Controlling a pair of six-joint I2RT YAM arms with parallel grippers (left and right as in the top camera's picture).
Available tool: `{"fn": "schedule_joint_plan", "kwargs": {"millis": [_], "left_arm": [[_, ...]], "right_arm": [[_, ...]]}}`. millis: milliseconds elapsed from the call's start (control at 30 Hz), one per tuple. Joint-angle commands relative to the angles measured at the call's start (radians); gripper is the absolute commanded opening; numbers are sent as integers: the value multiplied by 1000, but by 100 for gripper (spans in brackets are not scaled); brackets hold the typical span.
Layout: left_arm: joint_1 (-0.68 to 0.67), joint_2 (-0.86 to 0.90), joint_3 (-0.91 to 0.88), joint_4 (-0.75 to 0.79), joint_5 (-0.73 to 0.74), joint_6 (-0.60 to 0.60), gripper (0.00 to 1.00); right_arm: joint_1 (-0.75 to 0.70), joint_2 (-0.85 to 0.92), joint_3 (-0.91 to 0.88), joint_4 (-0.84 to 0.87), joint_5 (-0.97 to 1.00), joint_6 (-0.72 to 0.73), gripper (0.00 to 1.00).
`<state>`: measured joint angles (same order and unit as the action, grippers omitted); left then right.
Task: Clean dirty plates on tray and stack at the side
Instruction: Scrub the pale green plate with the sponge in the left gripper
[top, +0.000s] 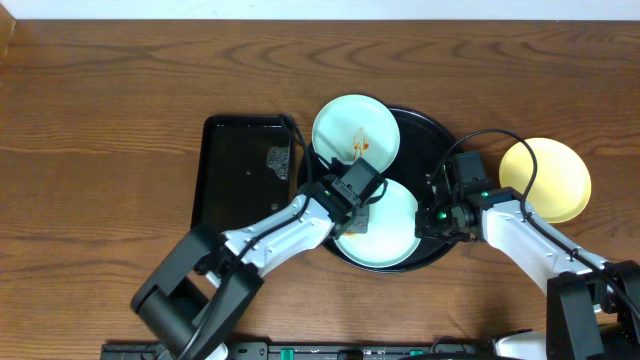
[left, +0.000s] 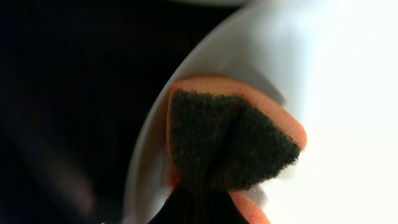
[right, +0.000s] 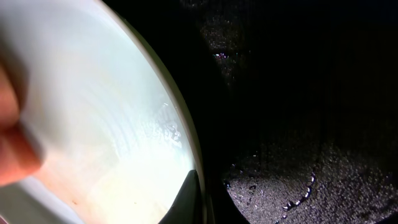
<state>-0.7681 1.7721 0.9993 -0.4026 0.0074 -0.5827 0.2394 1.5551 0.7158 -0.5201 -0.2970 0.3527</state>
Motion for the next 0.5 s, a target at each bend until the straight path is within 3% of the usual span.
{"fn": "schedule_joint_plan", "kwargs": {"millis": [0, 233, 467], "left_arm": [[21, -92, -25, -57, -3, 83, 7], [111, -292, -25, -90, -23, 92, 8], [241, -330, -25, -119, -23, 92, 8]], "right_arm": [[6, -5, -10, -11, 6, -2, 1], [6, -5, -9, -2, 8, -1, 1], [3, -52, 34, -4, 9, -42, 1]]}}
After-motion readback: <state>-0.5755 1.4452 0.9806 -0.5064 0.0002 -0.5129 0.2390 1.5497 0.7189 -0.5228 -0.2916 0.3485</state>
